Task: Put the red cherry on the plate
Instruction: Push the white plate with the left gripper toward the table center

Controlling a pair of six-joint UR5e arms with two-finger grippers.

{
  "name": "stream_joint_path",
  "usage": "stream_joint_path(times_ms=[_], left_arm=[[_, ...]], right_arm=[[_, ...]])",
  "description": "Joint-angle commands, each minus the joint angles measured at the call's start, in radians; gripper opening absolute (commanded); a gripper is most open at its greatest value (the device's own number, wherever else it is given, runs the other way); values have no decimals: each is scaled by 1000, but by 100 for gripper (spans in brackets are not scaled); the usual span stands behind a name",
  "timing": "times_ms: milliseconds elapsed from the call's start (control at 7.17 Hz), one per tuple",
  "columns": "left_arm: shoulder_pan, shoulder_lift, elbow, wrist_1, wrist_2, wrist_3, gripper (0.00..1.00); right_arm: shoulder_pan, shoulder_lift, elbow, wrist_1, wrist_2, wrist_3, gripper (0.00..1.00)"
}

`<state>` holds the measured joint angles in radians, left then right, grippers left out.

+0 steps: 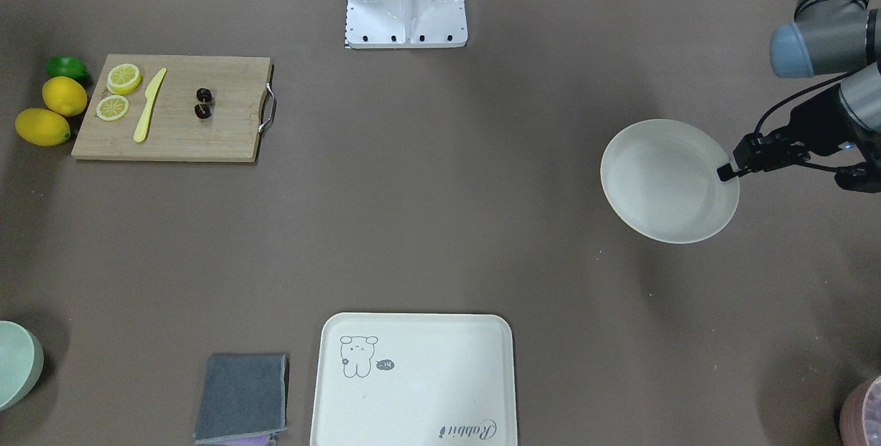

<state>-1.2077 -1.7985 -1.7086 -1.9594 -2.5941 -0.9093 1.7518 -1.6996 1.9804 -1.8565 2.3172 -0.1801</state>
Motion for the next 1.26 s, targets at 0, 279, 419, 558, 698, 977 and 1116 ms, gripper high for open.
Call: stream_joint_path(times_ms=[0, 279, 419, 558, 698, 977, 1116], left_arm=[[81, -91, -126, 165, 90, -110, 0], [328, -165, -128, 162, 314, -283, 0], [449, -208, -123, 160, 421, -371, 0], [538, -234, -117, 159, 498, -422, 0], [601, -269, -94, 157, 559, -474, 0], [721, -282, -37, 53, 675, -554, 0], [764, -318, 13, 10, 721, -595, 0]], right_arm=[[0, 3, 2, 0, 2, 5, 100], [0, 5, 0, 0, 2, 13, 100], [0, 23, -6, -3, 2, 13, 100], [0, 26, -6, -3, 2, 14, 100], [0, 31, -6, -3, 2, 16, 100], [0, 31, -11, -3, 13, 16, 100], [0, 31, -9, -3, 30, 16, 100]])
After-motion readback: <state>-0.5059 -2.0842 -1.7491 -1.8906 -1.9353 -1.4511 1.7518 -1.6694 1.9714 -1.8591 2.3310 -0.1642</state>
